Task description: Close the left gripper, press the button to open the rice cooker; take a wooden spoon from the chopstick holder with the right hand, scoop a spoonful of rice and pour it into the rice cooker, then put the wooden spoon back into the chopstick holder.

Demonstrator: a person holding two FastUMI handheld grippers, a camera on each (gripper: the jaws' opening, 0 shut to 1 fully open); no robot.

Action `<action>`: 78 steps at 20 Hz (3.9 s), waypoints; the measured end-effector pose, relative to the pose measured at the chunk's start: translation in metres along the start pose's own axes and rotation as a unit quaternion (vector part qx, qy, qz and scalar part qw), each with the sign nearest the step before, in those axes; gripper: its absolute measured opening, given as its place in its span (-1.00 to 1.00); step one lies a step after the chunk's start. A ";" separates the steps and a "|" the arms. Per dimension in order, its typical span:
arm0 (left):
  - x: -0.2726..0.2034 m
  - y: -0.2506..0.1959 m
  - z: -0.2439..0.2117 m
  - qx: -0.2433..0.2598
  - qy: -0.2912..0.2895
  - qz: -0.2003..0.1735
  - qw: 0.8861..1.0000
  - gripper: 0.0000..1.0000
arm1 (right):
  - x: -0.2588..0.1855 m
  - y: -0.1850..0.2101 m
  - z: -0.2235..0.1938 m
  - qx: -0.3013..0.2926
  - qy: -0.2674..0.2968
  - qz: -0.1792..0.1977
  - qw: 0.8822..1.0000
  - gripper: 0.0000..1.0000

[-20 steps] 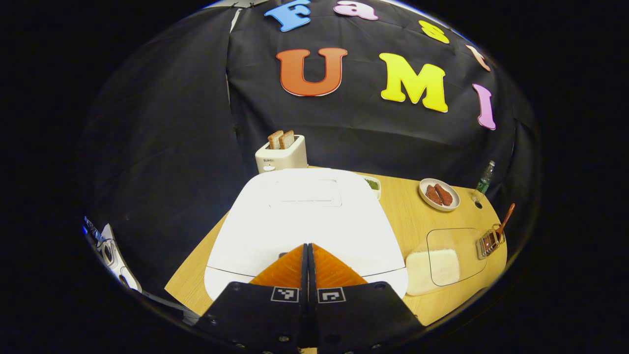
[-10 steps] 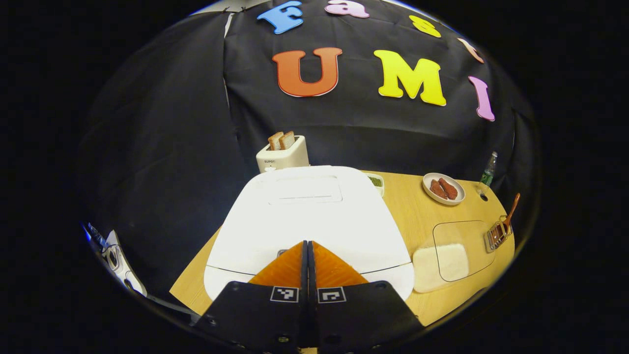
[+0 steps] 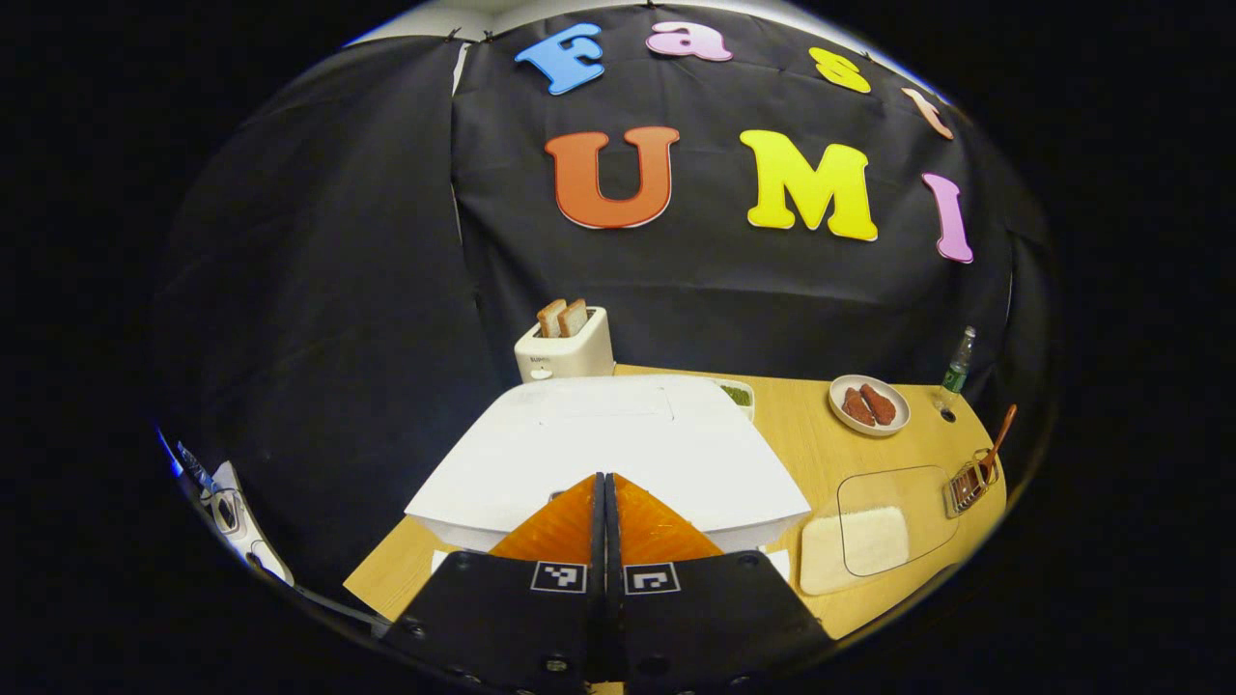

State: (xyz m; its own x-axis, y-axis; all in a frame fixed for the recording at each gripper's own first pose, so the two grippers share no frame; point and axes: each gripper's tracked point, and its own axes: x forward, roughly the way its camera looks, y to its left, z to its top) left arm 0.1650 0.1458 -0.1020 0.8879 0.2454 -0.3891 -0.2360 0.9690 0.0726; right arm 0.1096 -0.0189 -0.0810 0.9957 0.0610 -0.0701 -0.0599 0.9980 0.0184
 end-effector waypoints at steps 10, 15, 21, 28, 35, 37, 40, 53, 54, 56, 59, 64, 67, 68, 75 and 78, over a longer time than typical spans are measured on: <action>-0.064 -0.017 0.074 -0.036 -0.105 -0.027 0.993 -0.82 | 0.022 0.005 -0.002 -0.031 0.006 0.023 0.999 0.99; -0.107 -0.042 0.074 -0.024 -0.137 -0.047 0.989 0.91 | 0.043 0.016 -0.024 -0.002 0.040 0.059 0.997 0.99; -0.145 -0.057 0.058 0.000 -0.170 -0.042 0.985 0.88 | 0.082 0.006 -0.044 0.019 0.056 0.043 0.997 0.99; -0.187 -0.077 0.030 0.007 -0.216 -0.059 0.975 0.89 | 0.135 -0.002 -0.064 0.029 0.076 0.020 0.996 1.00; -0.197 -0.072 0.026 0.017 -0.227 -0.051 0.972 0.91 | 0.175 -0.022 -0.123 0.055 0.148 -0.013 0.987 0.99; -0.198 -0.069 0.026 0.018 -0.227 -0.053 0.972 0.91 | 0.184 -0.025 -0.138 0.065 0.165 -0.012 0.984 0.97; -0.195 -0.057 0.029 0.016 -0.227 -0.037 0.973 0.90 | 0.201 -0.031 -0.152 0.090 0.179 -0.015 0.980 0.82; -0.198 -0.037 0.012 0.006 -0.220 -0.032 0.975 0.91 | 0.223 -0.022 -0.166 0.190 0.183 0.004 0.965 -0.69; -0.197 -0.037 0.010 0.005 -0.218 -0.034 0.975 0.91 | 0.220 -0.022 -0.162 0.190 0.180 0.002 0.965 -0.70; -0.194 -0.035 0.009 0.005 -0.217 -0.035 0.976 0.91 | 0.214 -0.020 -0.153 0.179 0.175 0.003 0.968 -0.72; -0.193 -0.038 0.008 0.005 -0.219 -0.045 0.975 0.91 | 0.206 -0.020 -0.132 0.145 0.161 -0.009 0.976 -0.77; -0.192 -0.031 0.002 0.006 -0.222 -0.053 0.974 0.91 | 0.181 -0.006 -0.079 0.113 0.114 -0.020 0.987 -0.82; -0.186 -0.023 -0.006 0.004 -0.217 -0.051 0.975 0.91 | 0.165 0.017 -0.051 0.092 0.090 -0.013 0.992 -0.82; -0.185 -0.019 -0.009 0.003 -0.214 -0.047 0.976 0.90 | 0.160 0.025 -0.043 0.084 0.082 -0.011 0.993 -0.82; -0.187 -0.007 -0.017 -0.020 -0.208 -0.062 0.976 0.91 | 0.143 0.111 -0.019 0.034 0.047 0.041 0.997 -0.82; -0.186 -0.001 -0.023 -0.019 -0.205 -0.061 0.977 0.91 | 0.142 0.146 -0.030 0.016 0.051 0.059 0.997 -0.82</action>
State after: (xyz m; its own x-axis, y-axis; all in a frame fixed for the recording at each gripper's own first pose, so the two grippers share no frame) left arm -0.0088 0.0983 -0.0505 0.9919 0.1269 0.0076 -0.1270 0.9918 0.0122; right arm 0.2405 0.1364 -0.1185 0.9695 0.1799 -0.1664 -0.1716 0.9831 0.0634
